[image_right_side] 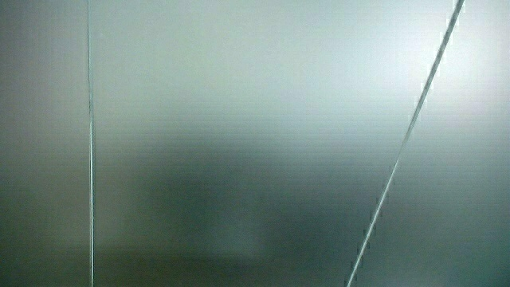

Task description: Pick cleaning spray

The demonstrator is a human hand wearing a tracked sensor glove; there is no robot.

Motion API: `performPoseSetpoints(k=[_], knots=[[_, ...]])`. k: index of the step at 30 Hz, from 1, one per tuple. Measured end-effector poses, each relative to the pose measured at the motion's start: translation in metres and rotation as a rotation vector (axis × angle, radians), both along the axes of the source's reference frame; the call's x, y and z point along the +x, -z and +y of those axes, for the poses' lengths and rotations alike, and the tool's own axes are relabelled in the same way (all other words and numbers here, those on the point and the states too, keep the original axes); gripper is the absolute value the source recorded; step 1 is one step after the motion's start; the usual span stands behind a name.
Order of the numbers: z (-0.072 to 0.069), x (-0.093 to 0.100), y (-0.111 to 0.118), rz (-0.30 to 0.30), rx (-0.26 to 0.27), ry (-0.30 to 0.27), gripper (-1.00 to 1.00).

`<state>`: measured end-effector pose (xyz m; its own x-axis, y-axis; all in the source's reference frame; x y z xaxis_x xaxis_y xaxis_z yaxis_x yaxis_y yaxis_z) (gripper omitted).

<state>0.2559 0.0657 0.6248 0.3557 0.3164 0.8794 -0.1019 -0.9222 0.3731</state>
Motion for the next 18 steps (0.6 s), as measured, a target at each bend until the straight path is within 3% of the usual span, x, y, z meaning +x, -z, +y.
performPoseSetpoints(k=[2, 3, 6, 10, 11, 18], knots=[[-0.007, 0.004, 0.004, 0.003, -0.031, -0.024, 0.00], [-0.009, 0.002, 0.012, -0.006, -0.010, -0.022, 0.00], [-0.012, 0.002, 0.021, -0.002, -0.028, -0.028, 0.00], [-0.015, 0.003, 0.017, -0.014, -0.024, -0.035, 0.00], [-0.016, -0.001, 0.019, -0.063, -0.023, -0.036, 0.00], [-0.031, -0.017, 0.004, -0.211, -0.032, -0.023, 0.00]])
